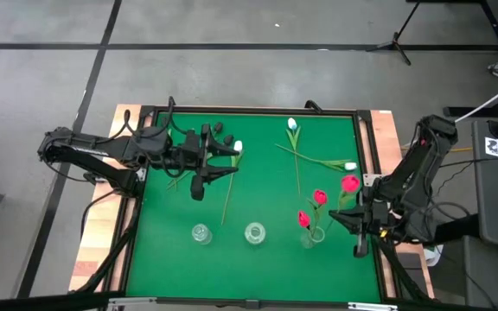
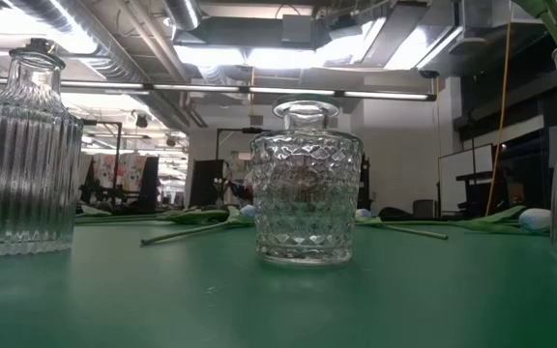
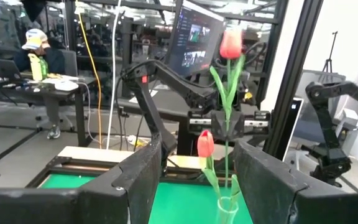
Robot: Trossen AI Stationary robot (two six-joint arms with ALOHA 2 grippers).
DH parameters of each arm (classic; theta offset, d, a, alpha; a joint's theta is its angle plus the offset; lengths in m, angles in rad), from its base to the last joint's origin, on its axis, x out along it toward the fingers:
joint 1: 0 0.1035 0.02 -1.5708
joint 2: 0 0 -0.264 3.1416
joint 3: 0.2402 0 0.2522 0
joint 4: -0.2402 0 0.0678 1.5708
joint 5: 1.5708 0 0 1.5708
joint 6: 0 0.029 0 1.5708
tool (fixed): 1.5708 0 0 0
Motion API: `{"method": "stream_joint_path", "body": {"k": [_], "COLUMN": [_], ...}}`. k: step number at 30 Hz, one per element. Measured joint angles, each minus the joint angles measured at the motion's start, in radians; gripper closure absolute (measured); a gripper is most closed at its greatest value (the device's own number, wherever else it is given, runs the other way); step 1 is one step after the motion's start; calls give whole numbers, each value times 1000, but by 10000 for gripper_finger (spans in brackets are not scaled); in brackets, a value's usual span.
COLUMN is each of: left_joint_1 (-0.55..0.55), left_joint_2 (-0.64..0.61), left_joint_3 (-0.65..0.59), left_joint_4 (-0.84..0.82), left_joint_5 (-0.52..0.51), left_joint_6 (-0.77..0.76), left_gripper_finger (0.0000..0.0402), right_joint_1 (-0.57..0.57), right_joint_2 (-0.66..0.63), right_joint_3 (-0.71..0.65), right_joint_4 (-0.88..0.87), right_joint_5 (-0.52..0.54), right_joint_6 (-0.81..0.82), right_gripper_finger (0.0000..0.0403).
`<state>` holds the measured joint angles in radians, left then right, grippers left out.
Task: Sort flowers into vase by color
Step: Put the pink tulip into the transparent vase
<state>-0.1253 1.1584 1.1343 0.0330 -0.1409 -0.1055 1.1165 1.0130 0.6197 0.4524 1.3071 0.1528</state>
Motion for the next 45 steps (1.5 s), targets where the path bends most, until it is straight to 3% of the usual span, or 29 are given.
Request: {"method": "stream_joint_path", "body": {"k": [3,7,10,15,24,45], "left_joint_1": [0,0,0,0,0,1], "left_joint_2": [0,0,0,0,0,0], "left_joint_3": [0,0,0,0,0,0], "left_joint_4": [0,0,0,0,0,-27], "left_joint_5": [0,0,-1,-2,-3,-47], "left_joint_6": [-2,-1,-1,-2,-1,-2], "left_gripper_finger": [202,202,202,202,202,202], "right_joint_1": [-20,-44,-45,-45,-44,-63], "right_joint_2": [7,7,6,14,13,111], "right_joint_3": [0,0,0,-43,-196,-231], "right_joint_4": [77,264,305,325,581,591], "right_joint_5": [-57,-191,-230,-237,-227,-272], "right_joint_6": [-67,-310,-423,-405,-390,-333], "right_gripper_finger": [402,402,402,402,402,399]}}
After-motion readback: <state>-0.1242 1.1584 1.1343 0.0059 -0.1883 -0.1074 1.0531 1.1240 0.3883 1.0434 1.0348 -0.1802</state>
